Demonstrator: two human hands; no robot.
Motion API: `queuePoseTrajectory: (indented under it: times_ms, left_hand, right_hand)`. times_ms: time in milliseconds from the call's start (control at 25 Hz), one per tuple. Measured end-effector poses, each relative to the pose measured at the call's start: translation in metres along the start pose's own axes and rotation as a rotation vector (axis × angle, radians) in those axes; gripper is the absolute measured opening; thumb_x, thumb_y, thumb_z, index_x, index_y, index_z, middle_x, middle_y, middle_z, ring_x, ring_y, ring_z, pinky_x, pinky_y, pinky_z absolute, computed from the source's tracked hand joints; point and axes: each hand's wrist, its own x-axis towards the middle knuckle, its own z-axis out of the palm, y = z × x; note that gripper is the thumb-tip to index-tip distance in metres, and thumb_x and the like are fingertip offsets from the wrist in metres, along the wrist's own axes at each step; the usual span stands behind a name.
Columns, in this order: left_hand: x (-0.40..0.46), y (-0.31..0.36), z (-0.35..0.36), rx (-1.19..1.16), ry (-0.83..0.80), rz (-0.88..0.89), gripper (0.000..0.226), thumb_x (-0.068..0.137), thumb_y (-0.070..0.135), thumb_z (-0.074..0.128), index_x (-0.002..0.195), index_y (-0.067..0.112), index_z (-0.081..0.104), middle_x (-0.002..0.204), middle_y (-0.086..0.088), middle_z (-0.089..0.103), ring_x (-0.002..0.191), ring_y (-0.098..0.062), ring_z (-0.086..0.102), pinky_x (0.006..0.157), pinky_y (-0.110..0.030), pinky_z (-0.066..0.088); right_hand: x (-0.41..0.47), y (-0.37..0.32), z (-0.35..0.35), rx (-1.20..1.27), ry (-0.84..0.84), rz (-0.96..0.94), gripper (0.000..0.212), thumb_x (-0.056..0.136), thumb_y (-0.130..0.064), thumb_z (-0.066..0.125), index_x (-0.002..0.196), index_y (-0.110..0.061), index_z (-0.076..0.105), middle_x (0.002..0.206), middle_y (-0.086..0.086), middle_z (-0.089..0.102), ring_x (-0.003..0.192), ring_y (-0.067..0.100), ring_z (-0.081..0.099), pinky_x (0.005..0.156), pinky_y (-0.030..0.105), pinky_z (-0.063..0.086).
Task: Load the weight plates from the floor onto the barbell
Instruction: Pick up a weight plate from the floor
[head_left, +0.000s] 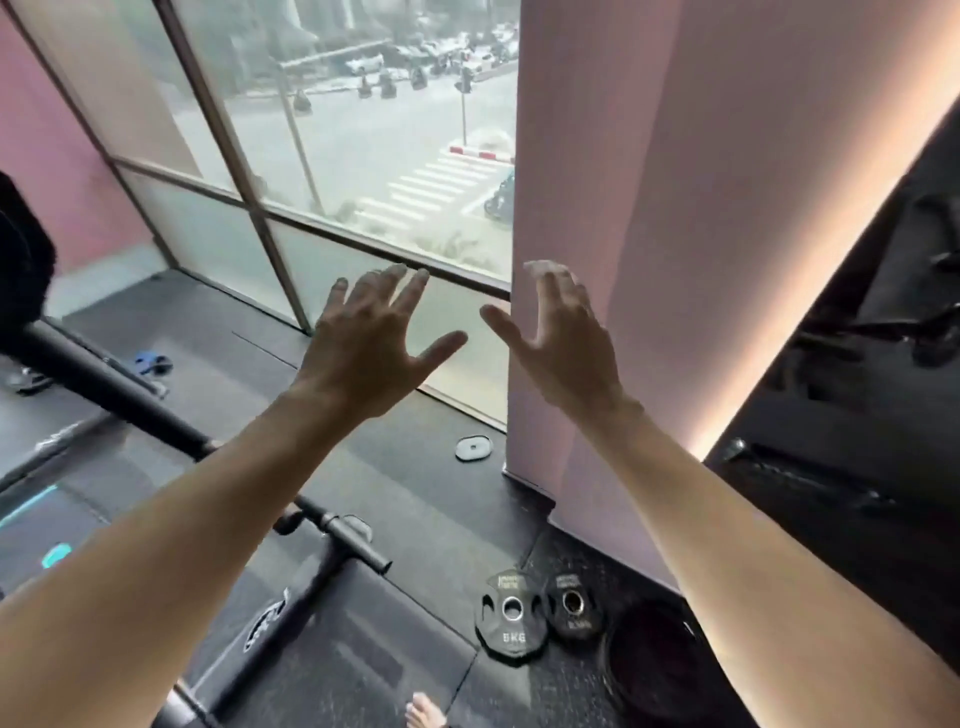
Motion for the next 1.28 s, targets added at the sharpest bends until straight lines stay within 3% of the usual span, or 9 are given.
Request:
queuePoseTrajectory:
  times_ms: [320, 520, 680, 1000, 1160, 1280]
  left_hand:
    - [0.051, 0.022, 0.213, -0.114, -0.334, -0.009, 0.091, 0.088, 0.079, 0.024, 0.151, 0.015, 0.038, 0.151, -0.013, 0.045, 0.138, -0.031, 0.042, 0.116, -0.055, 0.028]
    - [0.028, 0.044, 0.333, -0.106, -0.576, -0.049, 0.098, 0.083, 0.079, 0.008, 0.148, 0.013, 0.041, 0.145, -0.014, 0.049, 0.132, -0.033, 0.047, 0.113, -0.058, 0.03]
    - [-0.02, 0.063, 0.442, -0.087, -0.724, -0.171, 0.09, 0.088, 0.075, 0.012, 0.146, 0.013, 0.042, 0.141, -0.014, 0.051, 0.126, -0.034, 0.051, 0.11, -0.055, 0.034]
    - [-0.155, 0.1, 0.674, -0.18, -1.083, -0.499, 0.046, 0.097, 0.035, 0.051, 0.132, 0.005, 0.045, 0.128, -0.016, 0.051, 0.116, -0.038, 0.056, 0.091, -0.047, 0.044]
    - [-0.211, 0.109, 0.788, -0.223, -1.171, -0.614, 0.032, 0.093, 0.01, 0.056, 0.122, 0.004, 0.046, 0.122, -0.017, 0.052, 0.108, -0.04, 0.059, 0.075, -0.044, 0.043]
    - [-0.24, 0.11, 0.861, -0.283, -1.158, -0.665, 0.031, 0.095, 0.01, 0.052, 0.124, 0.001, 0.045, 0.123, -0.02, 0.053, 0.11, -0.041, 0.06, 0.079, -0.043, 0.045]
  right_hand:
    - [-0.008, 0.15, 0.105, -0.124, -0.254, 0.294, 0.086, 0.085, -0.076, 0.035, 0.146, -0.016, 0.04, 0.15, 0.001, 0.043, 0.14, 0.02, 0.036, 0.104, 0.046, 0.044]
    - [-0.056, 0.235, 0.192, -0.155, -0.503, 0.459, 0.086, 0.088, -0.076, 0.034, 0.149, -0.015, 0.036, 0.152, 0.002, 0.04, 0.141, 0.02, 0.034, 0.105, 0.049, 0.042]
    - [-0.113, 0.302, 0.275, -0.145, -0.733, 0.479, 0.078, 0.094, -0.068, 0.041, 0.149, -0.013, 0.036, 0.152, 0.003, 0.039, 0.141, 0.022, 0.034, 0.104, 0.047, 0.04]
    - [-0.27, 0.428, 0.44, -0.22, -1.058, 0.458, 0.074, 0.095, -0.058, 0.048, 0.15, -0.012, 0.033, 0.148, 0.008, 0.043, 0.138, 0.028, 0.037, 0.103, 0.045, 0.039]
    - [-0.354, 0.476, 0.532, -0.302, -1.19, 0.427, 0.074, 0.091, -0.045, 0.058, 0.151, -0.012, 0.03, 0.146, 0.013, 0.046, 0.136, 0.032, 0.039, 0.108, 0.049, 0.038]
    - [-0.404, 0.506, 0.591, -0.373, -1.264, 0.41, 0.079, 0.089, -0.038, 0.065, 0.152, -0.011, 0.025, 0.146, 0.015, 0.046, 0.137, 0.035, 0.038, 0.109, 0.052, 0.036]
